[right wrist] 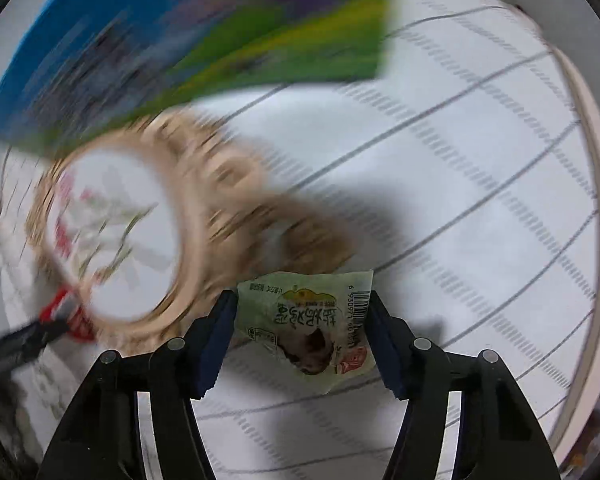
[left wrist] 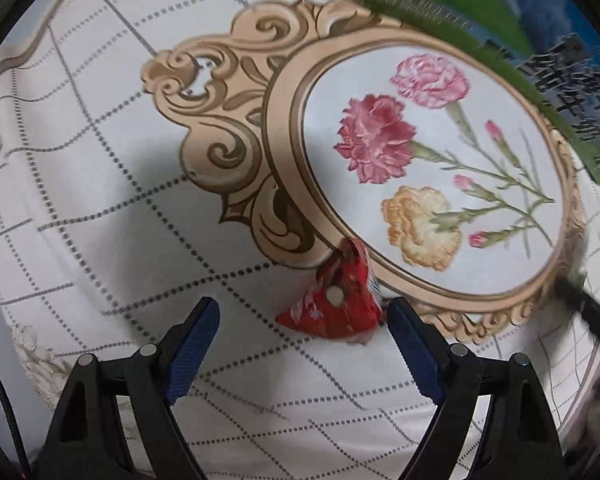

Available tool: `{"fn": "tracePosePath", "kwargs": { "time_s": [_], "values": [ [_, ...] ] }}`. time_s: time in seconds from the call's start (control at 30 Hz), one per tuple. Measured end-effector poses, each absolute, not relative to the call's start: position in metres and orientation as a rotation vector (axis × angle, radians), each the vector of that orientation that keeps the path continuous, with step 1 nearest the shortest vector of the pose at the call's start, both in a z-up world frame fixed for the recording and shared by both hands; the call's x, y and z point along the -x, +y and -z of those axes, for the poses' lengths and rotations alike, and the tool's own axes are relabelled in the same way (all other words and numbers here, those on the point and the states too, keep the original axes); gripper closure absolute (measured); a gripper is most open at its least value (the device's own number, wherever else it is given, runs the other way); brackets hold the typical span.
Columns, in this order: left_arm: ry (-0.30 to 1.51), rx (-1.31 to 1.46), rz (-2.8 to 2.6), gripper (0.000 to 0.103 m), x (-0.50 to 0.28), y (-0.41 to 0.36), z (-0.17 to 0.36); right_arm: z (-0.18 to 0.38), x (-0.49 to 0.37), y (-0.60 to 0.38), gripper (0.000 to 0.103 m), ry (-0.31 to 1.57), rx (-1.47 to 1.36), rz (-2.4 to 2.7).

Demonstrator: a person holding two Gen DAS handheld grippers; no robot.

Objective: Organize snacks
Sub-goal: 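Grasp the small red packet with left tool while right tool grasps the green-white packet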

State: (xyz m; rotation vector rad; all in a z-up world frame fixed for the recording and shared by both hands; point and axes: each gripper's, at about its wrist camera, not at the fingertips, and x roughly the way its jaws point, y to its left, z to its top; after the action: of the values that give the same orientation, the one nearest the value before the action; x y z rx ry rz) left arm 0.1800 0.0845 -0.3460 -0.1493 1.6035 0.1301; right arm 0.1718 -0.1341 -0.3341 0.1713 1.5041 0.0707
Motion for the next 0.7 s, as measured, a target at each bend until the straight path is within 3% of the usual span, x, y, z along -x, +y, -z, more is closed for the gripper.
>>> {"fn": "tracePosePath", "kwargs": {
  "time_s": [0.03, 0.1, 0.17, 0.23, 0.4, 0.7],
  "values": [
    [1.606, 0.146, -0.124, 0.017, -0.181, 0.084, 0.351, 0.338, -0.166, -0.124, 0.038, 1.514, -0.174, -0.091],
    [1.601, 0.149, -0.132, 0.029, -0.182, 0.085, 0.359, 0.344, -0.157, -0.112, 0.038, 1.523, -0.175, -0.105],
    [1.599, 0.165, -0.134, 0.05, -0.181, 0.085, 0.365, 0.349, -0.153, -0.108, 0.038, 1.526, -0.186, -0.097],
    [1.599, 0.161, -0.123, 0.059, -0.18, 0.083, 0.366, 0.352, -0.153, -0.106, 0.037, 1.526, -0.197, -0.088],
    [1.598, 0.124, -0.114, 0.058, -0.178, 0.076, 0.366, 0.361, -0.152, -0.112, 0.037, 1.541, -0.225, -0.082],
    [1.644, 0.147, -0.079, 0.043, -0.18, 0.073, 0.377, 0.368, -0.166, -0.114, 0.035, 1.554, -0.207, -0.058]
  ]
}}
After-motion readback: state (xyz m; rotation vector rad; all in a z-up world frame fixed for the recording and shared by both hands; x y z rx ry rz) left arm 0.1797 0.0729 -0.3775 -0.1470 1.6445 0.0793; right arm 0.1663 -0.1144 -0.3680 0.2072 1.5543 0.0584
